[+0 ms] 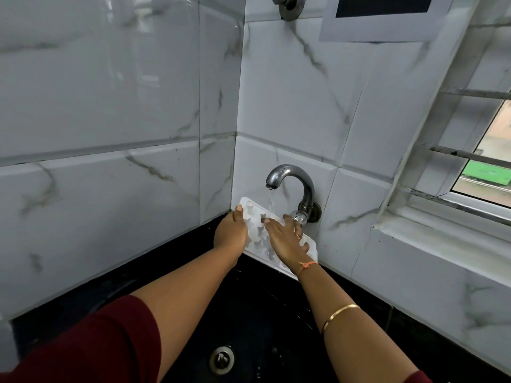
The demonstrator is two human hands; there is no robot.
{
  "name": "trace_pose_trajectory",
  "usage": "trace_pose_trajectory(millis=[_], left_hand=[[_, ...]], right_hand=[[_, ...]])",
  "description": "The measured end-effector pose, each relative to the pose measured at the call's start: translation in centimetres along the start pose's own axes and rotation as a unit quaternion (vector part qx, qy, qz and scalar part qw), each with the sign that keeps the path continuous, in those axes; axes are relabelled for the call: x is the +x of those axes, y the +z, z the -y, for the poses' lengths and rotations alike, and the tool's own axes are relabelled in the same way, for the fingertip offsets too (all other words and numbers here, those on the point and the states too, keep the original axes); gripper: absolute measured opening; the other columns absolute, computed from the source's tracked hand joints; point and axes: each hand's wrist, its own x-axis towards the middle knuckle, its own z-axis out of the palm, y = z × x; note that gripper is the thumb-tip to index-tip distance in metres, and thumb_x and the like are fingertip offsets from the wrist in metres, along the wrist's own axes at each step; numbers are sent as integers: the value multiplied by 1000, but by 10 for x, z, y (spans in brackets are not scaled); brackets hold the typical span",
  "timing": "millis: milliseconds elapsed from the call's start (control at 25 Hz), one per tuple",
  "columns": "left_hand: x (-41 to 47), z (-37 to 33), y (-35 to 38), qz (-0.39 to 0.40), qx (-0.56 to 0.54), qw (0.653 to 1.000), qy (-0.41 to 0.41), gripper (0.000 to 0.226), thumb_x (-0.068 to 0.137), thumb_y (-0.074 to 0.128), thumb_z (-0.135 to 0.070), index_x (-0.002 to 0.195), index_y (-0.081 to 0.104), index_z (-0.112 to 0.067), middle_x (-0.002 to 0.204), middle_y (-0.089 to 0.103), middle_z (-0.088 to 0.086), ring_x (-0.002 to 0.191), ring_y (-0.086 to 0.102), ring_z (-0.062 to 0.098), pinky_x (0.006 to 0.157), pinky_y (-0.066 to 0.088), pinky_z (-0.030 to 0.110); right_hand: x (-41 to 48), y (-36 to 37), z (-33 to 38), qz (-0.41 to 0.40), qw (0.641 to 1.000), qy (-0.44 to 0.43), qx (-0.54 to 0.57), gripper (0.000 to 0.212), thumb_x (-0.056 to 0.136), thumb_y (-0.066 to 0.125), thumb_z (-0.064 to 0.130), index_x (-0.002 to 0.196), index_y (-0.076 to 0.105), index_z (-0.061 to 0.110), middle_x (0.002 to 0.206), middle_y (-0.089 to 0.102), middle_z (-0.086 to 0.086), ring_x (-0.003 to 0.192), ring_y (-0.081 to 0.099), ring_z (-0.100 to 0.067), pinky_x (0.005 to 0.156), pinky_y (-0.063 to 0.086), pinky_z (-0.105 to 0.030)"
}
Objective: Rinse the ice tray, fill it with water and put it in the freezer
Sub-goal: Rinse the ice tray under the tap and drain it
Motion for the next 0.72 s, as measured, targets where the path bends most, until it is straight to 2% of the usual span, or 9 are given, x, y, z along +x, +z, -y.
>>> trace_pose_trajectory(millis=[120,240,400,600,720], left_hand=[[-2,1,-2,8,3,1000,5,52,99,22,-42,121,56,-9,122,60,13,111,55,31,85,39,31],[-5,1,-3,9,-3,1000,9,52,100,23,-41,120,57,-8,122,60,14,111,55,31,85,39,31],[-4,2,-6,17,-6,1000,7,52,99,23,-43,122,55,-9,123,60,13,112,55,30,85,37,30],[-8,-1,-6,7,-12,1000,7,52,100,23,-42,120,56,-7,122,60,15,110,55,31,83,37,30],[-8,-2,-8,11,-13,1000,7,52,99,22,-43,123,54,-9,124,59,14,112,54,30,84,37,30]], right_hand=[[2,0,0,-13,1000,-2,-25,38,98,27,41,123,55,38,158,9,1,146,-10,-17,111,-11,-58],[1,2,1,-18,998,-14,-62,40,98,25,42,124,54,37,159,9,1,146,-12,-18,111,-13,-58],[-1,-2,1,-10,999,-10,-38,39,98,26,42,121,57,39,158,11,1,146,-10,-17,111,-12,-58],[-5,-2,5,-3,998,-18,-57,42,98,24,46,130,50,37,159,7,4,146,-13,-17,111,-14,-56],[-6,-6,5,9,1000,-4,-14,39,97,26,47,123,55,40,158,11,3,146,-10,-15,113,-11,-55]])
